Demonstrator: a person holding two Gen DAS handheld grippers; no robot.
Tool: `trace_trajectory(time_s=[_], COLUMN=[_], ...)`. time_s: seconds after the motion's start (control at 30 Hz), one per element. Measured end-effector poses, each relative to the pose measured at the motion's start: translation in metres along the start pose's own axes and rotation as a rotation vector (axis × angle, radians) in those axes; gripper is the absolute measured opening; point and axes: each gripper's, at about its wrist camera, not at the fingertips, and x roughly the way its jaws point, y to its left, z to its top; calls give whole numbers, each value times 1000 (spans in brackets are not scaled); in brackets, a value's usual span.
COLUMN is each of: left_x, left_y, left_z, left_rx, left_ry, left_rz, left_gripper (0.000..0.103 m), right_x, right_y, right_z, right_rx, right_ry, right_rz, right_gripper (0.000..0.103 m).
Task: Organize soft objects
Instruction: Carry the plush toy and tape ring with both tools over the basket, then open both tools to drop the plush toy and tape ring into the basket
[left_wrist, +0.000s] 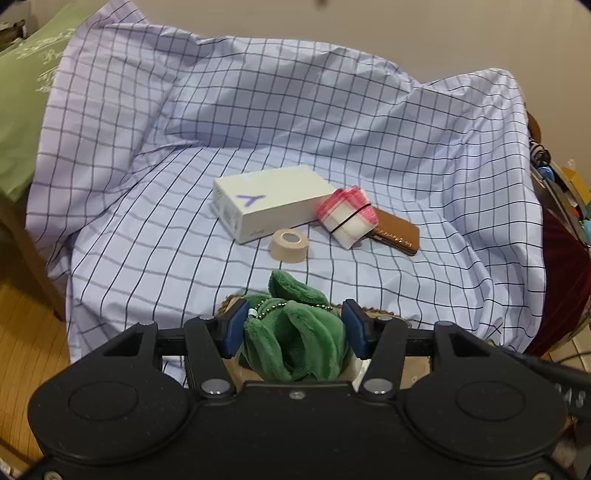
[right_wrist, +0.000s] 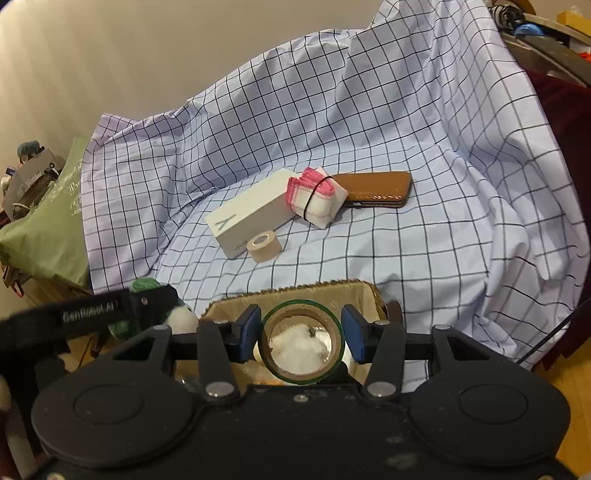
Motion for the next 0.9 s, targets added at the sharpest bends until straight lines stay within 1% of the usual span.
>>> trace_trajectory(time_s=[0.2,0.43,0.63,0.67,0.77,0.8,0.9], left_x=[0,17,26,25,23,21,16], left_y=[4,12,17,17,16,16,15], left_z=[-10,-10,-13,-14,-14,-14,-15], left_rx=[-21,-50,-68,-68,-65,-64,-61], left_ry=[17,38,58,53,40,33,19], left_rz=[14,25,31,39,42,42,49], left_gripper=[53,53,54,55,68,70,72], right_x=[-4,9,9,9,10,10,10], right_y=[7,16,18,18,18,18,18], right_z=[-20,-33,-33,-33,-34,-34,-34], right_rx=[-47,-72,-80,-80,-81,-81,-82], right_ry=[-3,62,66,68,75,75,74], right_rz=[-60,-56,-57,-56,-54,-54,-54], right_gripper=[47,47,47,47,47,47,47])
